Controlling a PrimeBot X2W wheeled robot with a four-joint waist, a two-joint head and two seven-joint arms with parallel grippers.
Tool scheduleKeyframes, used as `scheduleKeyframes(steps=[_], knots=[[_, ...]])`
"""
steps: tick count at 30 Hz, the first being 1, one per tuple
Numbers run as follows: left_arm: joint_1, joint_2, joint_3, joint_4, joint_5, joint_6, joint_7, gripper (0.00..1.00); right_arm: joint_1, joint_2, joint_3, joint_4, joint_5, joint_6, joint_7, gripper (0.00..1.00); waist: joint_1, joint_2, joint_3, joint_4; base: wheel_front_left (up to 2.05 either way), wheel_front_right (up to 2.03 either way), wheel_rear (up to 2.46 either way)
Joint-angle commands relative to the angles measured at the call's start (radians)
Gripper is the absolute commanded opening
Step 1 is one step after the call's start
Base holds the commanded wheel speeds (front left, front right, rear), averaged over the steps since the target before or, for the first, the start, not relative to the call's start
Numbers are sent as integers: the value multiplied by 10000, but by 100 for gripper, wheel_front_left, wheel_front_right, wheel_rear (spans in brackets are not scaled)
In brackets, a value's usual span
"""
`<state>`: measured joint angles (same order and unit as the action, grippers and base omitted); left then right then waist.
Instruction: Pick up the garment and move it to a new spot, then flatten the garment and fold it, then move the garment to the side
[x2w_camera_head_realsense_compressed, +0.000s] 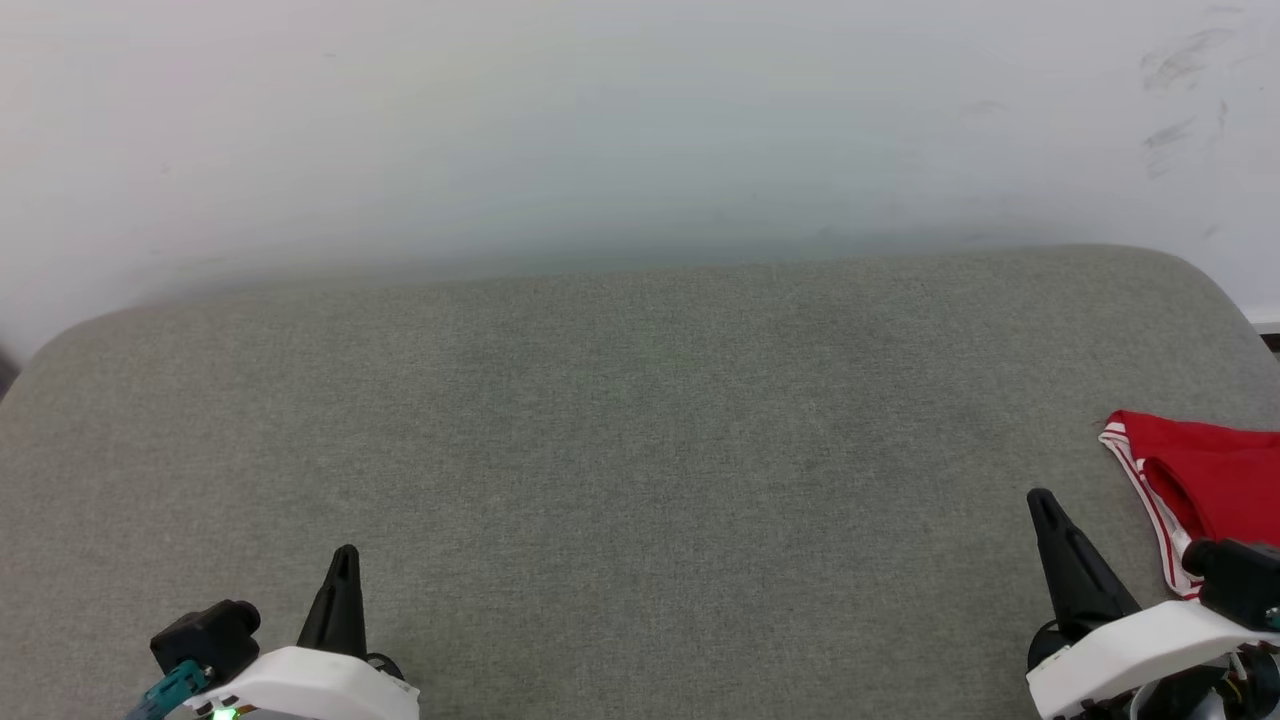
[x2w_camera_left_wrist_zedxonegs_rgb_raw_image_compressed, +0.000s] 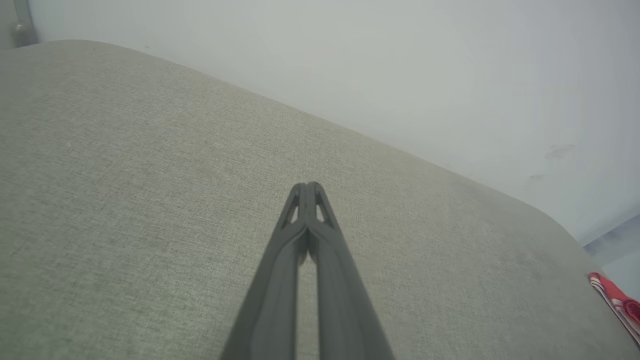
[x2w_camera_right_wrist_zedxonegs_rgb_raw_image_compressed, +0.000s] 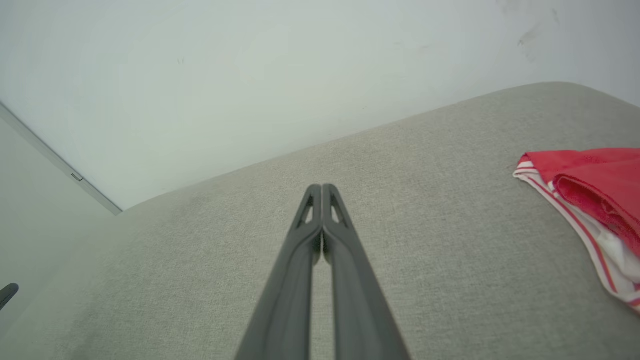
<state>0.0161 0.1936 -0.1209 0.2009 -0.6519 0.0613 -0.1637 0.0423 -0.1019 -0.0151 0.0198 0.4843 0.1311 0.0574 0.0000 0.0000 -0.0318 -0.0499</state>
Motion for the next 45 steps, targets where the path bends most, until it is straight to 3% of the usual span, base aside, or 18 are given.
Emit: scheduleKeyframes(steps=[1,45], knots=[[-279,8,117,-111,-246,-64,46,0,-322,8,-48,-71,317,1,8,0,0,0,2,3,0,0,0],[-844,-762,1329,174,-5247,-1071,1522,0,-997,287,-567,1167,6176,-2,302,0,0,0,145,208,0,0,0]])
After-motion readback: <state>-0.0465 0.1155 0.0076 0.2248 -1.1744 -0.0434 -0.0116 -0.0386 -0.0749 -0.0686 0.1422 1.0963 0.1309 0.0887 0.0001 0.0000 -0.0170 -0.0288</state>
